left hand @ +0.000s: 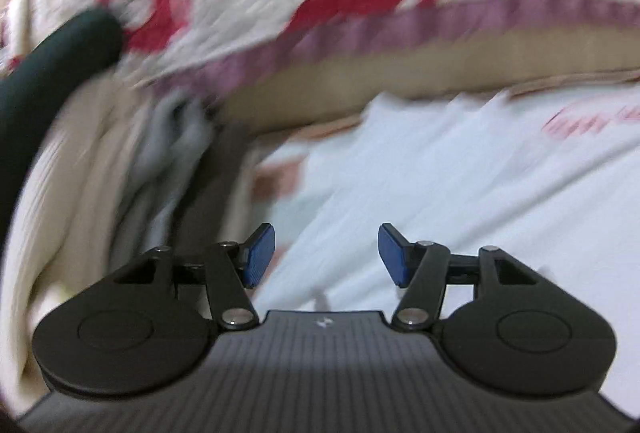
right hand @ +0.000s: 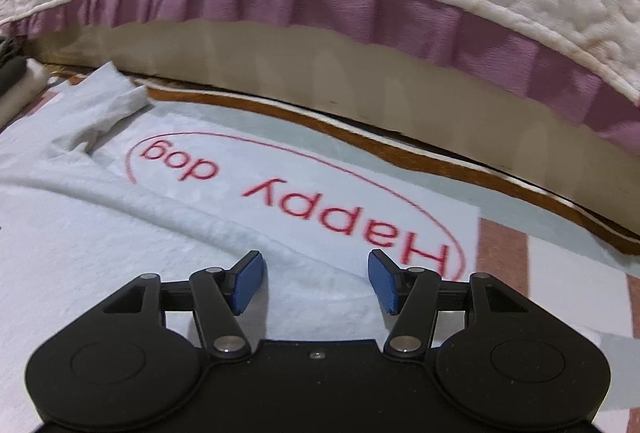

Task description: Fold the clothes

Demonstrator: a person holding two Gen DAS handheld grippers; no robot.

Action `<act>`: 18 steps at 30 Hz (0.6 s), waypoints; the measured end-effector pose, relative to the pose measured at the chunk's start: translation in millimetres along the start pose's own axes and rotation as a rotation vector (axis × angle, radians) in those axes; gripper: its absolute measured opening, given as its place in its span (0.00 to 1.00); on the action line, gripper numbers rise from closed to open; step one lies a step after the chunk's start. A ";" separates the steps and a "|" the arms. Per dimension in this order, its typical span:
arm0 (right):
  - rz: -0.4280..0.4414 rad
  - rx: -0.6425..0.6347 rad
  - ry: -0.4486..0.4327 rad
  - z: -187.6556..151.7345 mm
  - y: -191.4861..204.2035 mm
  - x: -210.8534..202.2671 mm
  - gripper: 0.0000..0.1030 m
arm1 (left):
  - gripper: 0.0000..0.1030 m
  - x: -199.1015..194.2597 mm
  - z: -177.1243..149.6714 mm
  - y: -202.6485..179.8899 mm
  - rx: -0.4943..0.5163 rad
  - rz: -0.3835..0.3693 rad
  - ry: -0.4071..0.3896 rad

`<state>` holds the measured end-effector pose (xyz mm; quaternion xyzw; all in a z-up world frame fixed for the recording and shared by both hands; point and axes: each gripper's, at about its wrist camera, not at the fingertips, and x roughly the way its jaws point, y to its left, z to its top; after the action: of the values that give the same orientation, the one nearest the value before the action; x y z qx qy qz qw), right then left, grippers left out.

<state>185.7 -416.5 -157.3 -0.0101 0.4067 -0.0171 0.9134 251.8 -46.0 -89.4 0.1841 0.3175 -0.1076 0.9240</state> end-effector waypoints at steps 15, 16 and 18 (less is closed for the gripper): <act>0.013 -0.017 0.029 -42.0 -55.3 -42.3 0.62 | 0.00 150.5 78.1 -127.8 0.171 -0.118 0.103; 0.005 -0.011 0.032 -47.4 -64.3 -46.1 0.63 | 0.00 151.2 79.7 -125.8 0.178 -0.102 0.091; 0.017 0.040 0.017 -56.1 -83.2 -52.4 0.63 | 0.00 146.8 88.5 -114.7 0.144 -0.028 -0.003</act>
<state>107.0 -497.9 -153.2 0.0117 0.4142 -0.0176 0.9099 377.8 -198.5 -147.9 0.2454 0.3099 -0.1436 0.9072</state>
